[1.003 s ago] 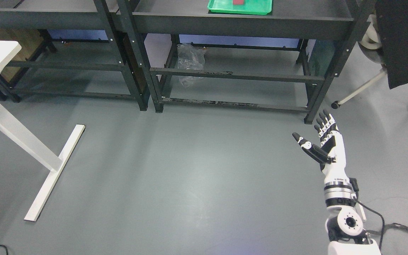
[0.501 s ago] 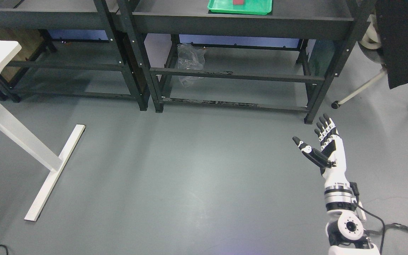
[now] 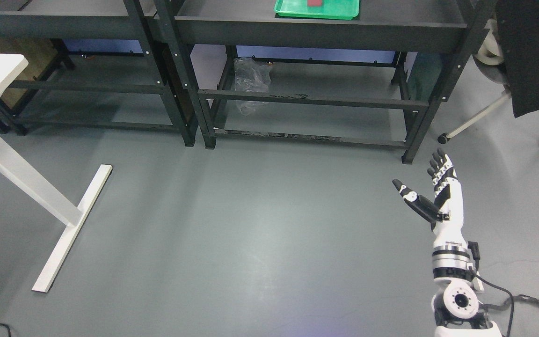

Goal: Pick pink block from left shelf to tray
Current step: 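Raise the right hand while driving toward the dark shelf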

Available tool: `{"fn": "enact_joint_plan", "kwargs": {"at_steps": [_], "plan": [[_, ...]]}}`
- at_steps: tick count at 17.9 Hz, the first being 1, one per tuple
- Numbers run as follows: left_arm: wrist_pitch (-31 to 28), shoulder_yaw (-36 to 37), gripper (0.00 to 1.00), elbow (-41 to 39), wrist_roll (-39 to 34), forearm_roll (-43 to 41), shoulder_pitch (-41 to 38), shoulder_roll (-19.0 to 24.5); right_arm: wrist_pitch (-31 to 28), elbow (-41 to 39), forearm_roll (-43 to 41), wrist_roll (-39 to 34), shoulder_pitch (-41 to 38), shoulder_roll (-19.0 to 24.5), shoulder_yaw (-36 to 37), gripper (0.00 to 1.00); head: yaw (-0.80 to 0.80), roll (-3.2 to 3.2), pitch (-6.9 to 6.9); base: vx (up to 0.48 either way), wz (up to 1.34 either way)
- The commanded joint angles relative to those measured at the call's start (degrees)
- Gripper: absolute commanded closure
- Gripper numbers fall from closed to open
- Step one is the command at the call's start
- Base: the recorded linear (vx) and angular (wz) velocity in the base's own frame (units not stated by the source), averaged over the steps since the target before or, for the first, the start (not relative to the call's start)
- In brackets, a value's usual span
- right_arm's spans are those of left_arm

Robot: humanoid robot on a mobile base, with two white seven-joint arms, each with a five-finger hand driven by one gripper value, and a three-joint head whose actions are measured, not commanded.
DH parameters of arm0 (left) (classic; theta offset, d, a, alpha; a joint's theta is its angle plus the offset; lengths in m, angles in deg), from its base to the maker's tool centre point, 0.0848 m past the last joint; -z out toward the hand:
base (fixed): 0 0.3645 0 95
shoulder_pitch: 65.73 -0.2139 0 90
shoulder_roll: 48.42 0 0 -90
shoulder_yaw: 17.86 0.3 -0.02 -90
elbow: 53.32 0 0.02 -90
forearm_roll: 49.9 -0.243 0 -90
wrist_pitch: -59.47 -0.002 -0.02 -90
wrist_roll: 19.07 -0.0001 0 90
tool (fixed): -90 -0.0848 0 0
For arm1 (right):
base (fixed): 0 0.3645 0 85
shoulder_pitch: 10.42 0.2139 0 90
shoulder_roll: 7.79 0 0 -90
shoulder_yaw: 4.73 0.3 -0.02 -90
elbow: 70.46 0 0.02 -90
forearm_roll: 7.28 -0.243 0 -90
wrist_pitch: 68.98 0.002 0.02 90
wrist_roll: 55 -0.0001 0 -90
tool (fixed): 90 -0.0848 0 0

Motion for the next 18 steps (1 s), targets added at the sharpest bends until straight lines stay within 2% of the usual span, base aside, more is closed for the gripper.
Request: {"fn": "enact_joint_plan", "kwargs": {"at_steps": [1, 4, 6, 8, 15, 18], "plan": [[0.0, 0.0, 0.0, -1.0, 0.0, 0.0, 1.7, 1.0, -1.0, -0.3, 23.1, 6.1, 0.0, -1.0, -0.7, 0.01, 0.0, 0.0, 0.0, 0.0, 0.0], [0.0, 0.0, 0.0, -1.0, 0.0, 0.0, 1.7, 1.0, -3.7, -0.7, 29.4, 4.4, 0.7, -1.0, -0.9, 0.01, 0.0, 0.0, 0.0, 0.0, 0.0], [0.0, 0.0, 0.0, -1.0, 0.0, 0.0, 1.7, 1.0, -5.9, -1.3, 38.8, 2.1, 0.9, -1.6, -0.9, 0.01, 0.0, 0.0, 0.0, 0.0, 0.0], [0.0, 0.0, 0.0, -1.0, 0.0, 0.0, 1.8, 1.0, -6.2, -1.7, 43.2, -0.7, 0.9, -2.8, -0.9, 0.01, 0.0, 0.0, 0.0, 0.0, 0.0], [0.0, 0.0, 0.0, -1.0, 0.0, 0.0, 1.8, 1.0, -7.6, -4.2, 43.0, -1.7, 0.7, -6.2, -1.0, 0.01, 0.0, 0.0, 0.0, 0.018, 0.0], [0.0, 0.0, 0.0, -1.0, 0.0, 0.0, 1.7, 1.0, -7.7, -5.4, 46.8, -1.7, 1.9, -7.7, -0.9, 0.01, 0.0, 0.0, 0.0, 0.062, 0.0]]}}
